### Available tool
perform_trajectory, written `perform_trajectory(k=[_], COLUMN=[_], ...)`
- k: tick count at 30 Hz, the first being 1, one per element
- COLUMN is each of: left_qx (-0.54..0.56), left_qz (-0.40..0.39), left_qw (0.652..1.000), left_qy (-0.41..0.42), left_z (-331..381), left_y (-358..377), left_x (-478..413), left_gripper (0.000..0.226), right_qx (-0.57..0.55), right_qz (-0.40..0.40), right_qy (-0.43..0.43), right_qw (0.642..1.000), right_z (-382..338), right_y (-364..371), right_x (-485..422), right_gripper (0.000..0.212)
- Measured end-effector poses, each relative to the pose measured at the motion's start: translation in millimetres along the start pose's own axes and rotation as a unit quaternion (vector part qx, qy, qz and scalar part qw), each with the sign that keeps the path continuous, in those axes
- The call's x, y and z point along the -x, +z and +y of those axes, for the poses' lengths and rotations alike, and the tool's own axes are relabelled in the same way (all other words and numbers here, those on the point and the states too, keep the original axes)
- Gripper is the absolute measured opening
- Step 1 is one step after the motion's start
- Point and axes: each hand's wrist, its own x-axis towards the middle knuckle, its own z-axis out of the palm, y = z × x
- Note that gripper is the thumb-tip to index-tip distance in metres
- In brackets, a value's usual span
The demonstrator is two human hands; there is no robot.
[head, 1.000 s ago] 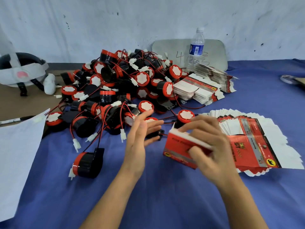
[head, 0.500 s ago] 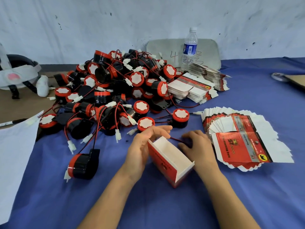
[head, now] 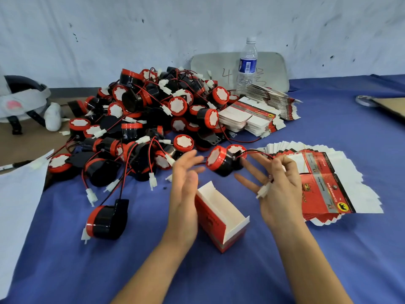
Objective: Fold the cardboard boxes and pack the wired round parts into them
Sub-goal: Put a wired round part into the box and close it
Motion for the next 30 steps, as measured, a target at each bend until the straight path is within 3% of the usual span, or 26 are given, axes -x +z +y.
perform_trajectory(k=[2,5,9,12,15,17,19,21,24,26,28,30], left_qx=[-0.076,-0.215,-0.189,-0.154,-0.135,-0.117,-0.157,-0.225,-0.336,-0.363,-0.339,-0.274], left_qz=[0.048,-0.001,-0.064,-0.036,-0.017,0.022,0.052,0.028,-0.067,-0.093,-0.098,-0.089], left_qw=[0.991,0.952,0.965,0.979,0.988,0.988,0.967,0.926,0.853,0.834,0.855,0.906], left_qy=[0.1,0.218,0.171,0.126,0.074,0.096,0.192,0.301,0.395,0.405,0.379,0.311], left_z=[0,-7,-12,-15,-14,-12,-8,-3,-2,-5,-5,1], left_y=[8,17,16,6,4,5,5,7,19,23,21,18], left_x=[10,19,12,2,-1,2,6,12,18,19,19,19], left_gripper=[0.07,0.085,0.065,0.042,0.048,0.062,0.074,0.082,0.07,0.06,0.06,0.068], right_qx=[-0.056,-0.094,-0.166,-0.202,-0.166,-0.102,-0.052,-0.017,0.019,0.04,0.045,0.07], right_qz=[0.024,0.036,0.065,0.08,0.072,0.076,0.084,0.092,0.093,0.082,0.057,0.022], right_qy=[0.011,0.012,0.057,0.088,0.098,0.091,0.065,0.015,-0.041,-0.046,-0.048,-0.078], right_qw=[0.998,0.995,0.982,0.972,0.979,0.988,0.993,0.995,0.995,0.995,0.996,0.994], right_z=[-5,-9,-12,-13,-13,-13,-13,-16,-18,-18,-18,-19], right_y=[-2,-6,-11,-12,-7,-3,3,8,13,15,16,19], right_x=[-2,-4,-8,-11,-8,-3,5,13,23,26,28,29], right_gripper=[0.02,0.022,0.019,0.025,0.026,0.016,0.011,0.013,0.014,0.012,0.012,0.015])
